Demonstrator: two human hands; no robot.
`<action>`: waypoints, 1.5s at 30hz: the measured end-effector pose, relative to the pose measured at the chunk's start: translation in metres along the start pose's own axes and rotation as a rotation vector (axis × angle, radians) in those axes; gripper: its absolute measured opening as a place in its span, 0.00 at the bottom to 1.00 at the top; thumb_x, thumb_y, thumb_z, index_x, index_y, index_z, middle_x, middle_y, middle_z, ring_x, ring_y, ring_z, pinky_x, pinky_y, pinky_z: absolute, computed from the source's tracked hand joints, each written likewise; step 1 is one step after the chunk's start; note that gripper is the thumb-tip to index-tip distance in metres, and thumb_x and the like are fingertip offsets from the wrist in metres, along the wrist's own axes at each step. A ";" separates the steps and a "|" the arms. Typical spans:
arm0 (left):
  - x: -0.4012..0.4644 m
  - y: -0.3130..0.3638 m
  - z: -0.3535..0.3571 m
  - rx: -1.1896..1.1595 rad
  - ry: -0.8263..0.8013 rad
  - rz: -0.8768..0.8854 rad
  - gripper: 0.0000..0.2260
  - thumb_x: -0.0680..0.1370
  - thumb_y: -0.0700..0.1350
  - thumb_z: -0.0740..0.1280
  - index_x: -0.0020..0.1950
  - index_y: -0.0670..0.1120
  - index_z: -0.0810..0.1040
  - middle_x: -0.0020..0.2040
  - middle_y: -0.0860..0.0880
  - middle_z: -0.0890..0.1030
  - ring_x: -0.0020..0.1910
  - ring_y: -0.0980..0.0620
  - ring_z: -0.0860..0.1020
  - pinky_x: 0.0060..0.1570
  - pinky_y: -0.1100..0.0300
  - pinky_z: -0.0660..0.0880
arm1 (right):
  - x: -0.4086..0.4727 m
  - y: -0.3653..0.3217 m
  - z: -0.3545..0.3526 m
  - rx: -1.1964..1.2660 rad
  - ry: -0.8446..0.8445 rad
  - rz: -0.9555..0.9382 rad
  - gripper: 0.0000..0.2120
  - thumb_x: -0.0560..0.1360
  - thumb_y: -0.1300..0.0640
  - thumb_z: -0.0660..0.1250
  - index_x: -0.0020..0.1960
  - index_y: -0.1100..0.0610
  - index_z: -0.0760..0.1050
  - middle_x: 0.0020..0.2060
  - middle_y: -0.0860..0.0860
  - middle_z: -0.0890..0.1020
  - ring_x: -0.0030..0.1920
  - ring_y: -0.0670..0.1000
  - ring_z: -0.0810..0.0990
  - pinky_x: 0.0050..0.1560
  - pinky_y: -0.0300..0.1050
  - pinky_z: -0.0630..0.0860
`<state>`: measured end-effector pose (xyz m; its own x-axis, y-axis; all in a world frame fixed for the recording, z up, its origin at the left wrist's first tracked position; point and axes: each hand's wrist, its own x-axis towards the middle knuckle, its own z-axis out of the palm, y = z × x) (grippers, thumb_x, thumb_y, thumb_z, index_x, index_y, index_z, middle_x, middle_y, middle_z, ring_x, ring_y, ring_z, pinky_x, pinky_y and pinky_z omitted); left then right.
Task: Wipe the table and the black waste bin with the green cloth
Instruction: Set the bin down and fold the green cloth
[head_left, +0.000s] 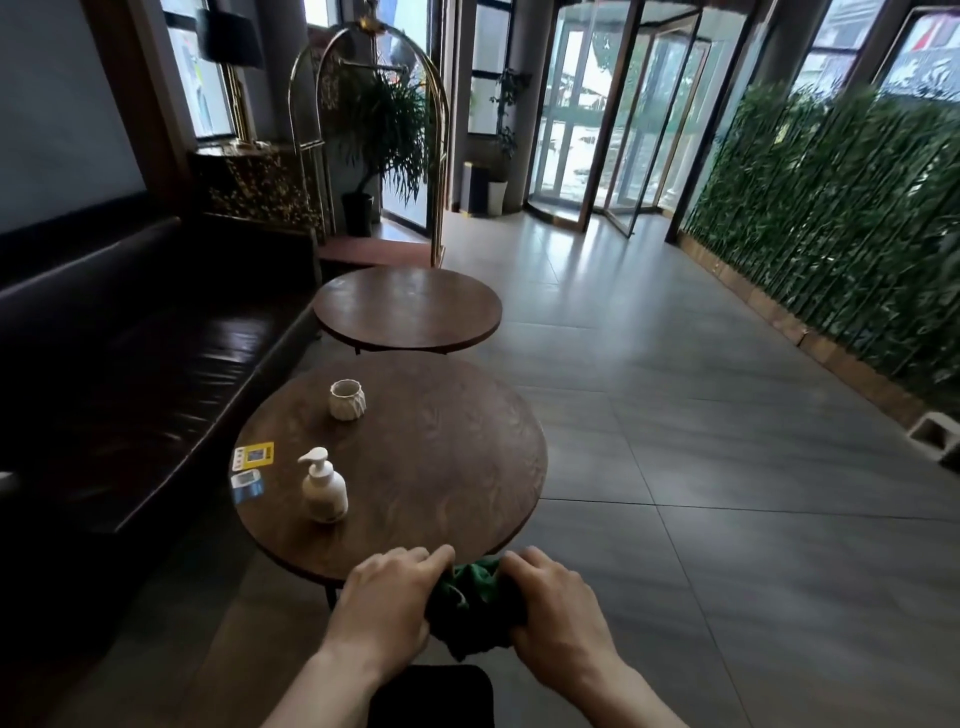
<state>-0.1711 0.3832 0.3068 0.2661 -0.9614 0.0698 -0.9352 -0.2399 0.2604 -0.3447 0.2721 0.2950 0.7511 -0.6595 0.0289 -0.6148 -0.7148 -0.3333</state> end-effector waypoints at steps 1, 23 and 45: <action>0.004 -0.001 -0.001 0.002 0.009 -0.004 0.18 0.73 0.43 0.62 0.61 0.58 0.68 0.49 0.54 0.78 0.54 0.51 0.78 0.49 0.57 0.70 | 0.004 0.001 -0.002 -0.002 0.008 -0.004 0.15 0.72 0.50 0.70 0.58 0.45 0.71 0.51 0.46 0.76 0.50 0.57 0.80 0.42 0.49 0.70; 0.338 -0.092 0.156 0.094 -0.109 -0.189 0.20 0.76 0.45 0.67 0.66 0.57 0.69 0.54 0.55 0.80 0.54 0.50 0.79 0.54 0.56 0.73 | 0.336 0.189 0.088 0.034 -0.182 -0.035 0.15 0.75 0.54 0.70 0.61 0.48 0.73 0.52 0.47 0.76 0.48 0.57 0.81 0.43 0.53 0.78; 0.414 -0.168 0.321 0.040 -0.457 -0.317 0.33 0.82 0.58 0.58 0.81 0.61 0.41 0.83 0.54 0.45 0.82 0.50 0.42 0.80 0.51 0.43 | 0.434 0.309 0.251 -0.035 -0.526 -0.110 0.44 0.80 0.44 0.66 0.81 0.34 0.36 0.84 0.50 0.41 0.84 0.57 0.46 0.82 0.58 0.55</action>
<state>0.0211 -0.0174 -0.0170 0.4156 -0.7998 -0.4331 -0.8365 -0.5231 0.1632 -0.1479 -0.1762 -0.0322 0.8253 -0.3812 -0.4166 -0.5263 -0.7866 -0.3228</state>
